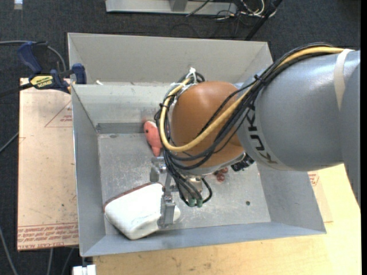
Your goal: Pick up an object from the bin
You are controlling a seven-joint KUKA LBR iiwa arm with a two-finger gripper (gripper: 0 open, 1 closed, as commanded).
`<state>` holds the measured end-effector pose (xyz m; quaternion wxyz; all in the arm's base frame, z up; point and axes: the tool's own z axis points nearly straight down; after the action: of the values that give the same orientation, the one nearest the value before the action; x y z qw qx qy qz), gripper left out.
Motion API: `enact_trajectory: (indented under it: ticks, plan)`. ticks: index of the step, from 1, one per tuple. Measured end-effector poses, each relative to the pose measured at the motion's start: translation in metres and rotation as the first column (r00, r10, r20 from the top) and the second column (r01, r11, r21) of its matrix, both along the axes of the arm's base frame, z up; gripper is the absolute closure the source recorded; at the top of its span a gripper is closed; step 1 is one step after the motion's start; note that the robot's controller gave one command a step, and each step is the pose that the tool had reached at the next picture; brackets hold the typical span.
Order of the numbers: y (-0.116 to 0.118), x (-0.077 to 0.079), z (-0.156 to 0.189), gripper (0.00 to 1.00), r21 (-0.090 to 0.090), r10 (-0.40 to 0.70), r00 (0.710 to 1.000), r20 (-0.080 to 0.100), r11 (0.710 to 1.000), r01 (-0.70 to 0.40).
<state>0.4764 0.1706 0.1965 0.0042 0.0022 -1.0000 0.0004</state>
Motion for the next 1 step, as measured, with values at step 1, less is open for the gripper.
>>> enact_trajectory:
  ticks: [1]
  plan:
    - [-0.0009,0.0019,0.0044,0.0,0.002,-0.004,1.0,0.008,1.0,0.004]
